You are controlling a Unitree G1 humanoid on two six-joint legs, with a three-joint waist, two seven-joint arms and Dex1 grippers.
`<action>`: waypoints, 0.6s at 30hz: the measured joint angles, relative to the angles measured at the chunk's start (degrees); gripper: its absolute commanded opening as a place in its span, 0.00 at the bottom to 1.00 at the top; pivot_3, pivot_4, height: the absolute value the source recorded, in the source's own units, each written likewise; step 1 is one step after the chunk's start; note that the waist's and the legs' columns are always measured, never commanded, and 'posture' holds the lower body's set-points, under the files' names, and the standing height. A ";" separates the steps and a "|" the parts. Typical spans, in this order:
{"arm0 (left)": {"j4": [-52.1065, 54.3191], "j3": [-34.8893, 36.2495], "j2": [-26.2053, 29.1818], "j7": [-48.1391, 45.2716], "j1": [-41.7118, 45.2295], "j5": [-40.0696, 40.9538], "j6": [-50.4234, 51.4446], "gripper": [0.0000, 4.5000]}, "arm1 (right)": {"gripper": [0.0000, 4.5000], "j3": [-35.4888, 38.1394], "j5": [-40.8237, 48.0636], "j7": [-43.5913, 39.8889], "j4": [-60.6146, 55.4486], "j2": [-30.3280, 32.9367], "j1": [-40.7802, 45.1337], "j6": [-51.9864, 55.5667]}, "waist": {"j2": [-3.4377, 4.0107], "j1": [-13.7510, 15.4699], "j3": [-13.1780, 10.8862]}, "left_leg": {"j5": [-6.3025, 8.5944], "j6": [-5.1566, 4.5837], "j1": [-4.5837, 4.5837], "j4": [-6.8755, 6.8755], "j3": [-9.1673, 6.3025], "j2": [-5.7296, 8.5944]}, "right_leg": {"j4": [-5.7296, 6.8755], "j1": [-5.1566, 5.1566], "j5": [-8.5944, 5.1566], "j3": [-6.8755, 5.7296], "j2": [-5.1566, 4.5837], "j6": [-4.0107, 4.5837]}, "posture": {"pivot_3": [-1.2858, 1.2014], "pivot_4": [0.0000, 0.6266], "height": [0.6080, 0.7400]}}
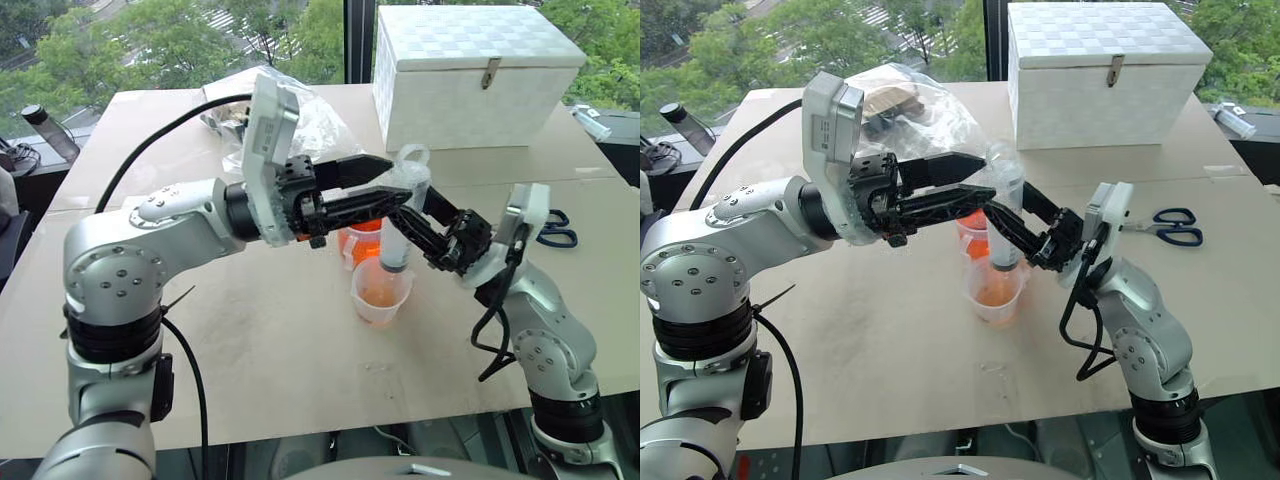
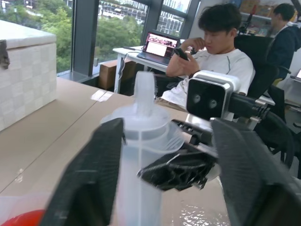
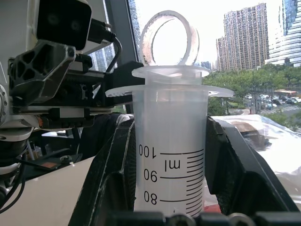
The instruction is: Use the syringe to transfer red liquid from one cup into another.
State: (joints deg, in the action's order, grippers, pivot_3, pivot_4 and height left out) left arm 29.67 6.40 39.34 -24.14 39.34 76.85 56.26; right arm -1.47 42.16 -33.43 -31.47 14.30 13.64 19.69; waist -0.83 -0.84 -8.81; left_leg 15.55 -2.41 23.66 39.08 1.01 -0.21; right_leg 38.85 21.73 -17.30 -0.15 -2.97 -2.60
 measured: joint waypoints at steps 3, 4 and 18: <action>-0.07 2.67 1.20 0.73 -0.11 4.34 0.01 0.95 | 0.34 0.45 2.71 0.34 -0.34 -0.04 1.13 0.73 | 0.00 -0.06 0.00 | 0.00 0.00 0.00 0.00 0.00 -0.01 | 0.00 0.00 0.00 0.00 -0.01 0.00 | 0.52 0.24 1.00; -0.08 3.74 1.66 0.97 -0.06 5.82 -0.15 0.95 | 0.34 0.49 3.69 0.50 -0.67 -0.03 1.26 1.43 | 0.00 0.01 0.00 | 0.00 0.00 0.00 0.00 -0.02 -0.01 | -0.01 0.00 0.00 -0.01 -0.02 0.00 | 0.52 0.24 1.00; 1.33 13.90 11.86 2.91 -14.20 1.64 -2.88 0.95 | 0.34 16.58 30.20 9.03 12.91 24.26 10.30 24.79 | -0.04 0.39 -0.04 | 0.04 -0.07 0.02 -0.02 0.08 0.03 | -0.07 -0.02 -0.01 -0.03 -0.12 0.02 | 0.52 0.24 1.00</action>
State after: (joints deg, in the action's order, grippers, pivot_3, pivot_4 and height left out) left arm 30.99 20.30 51.20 -21.22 25.15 78.49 53.38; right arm 15.11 72.36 -24.40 -18.56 38.57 23.94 44.49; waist -0.87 -0.44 -8.85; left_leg 15.58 -2.48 23.68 39.06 1.09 -0.18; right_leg 38.77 21.71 -17.31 -0.17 -3.09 -2.58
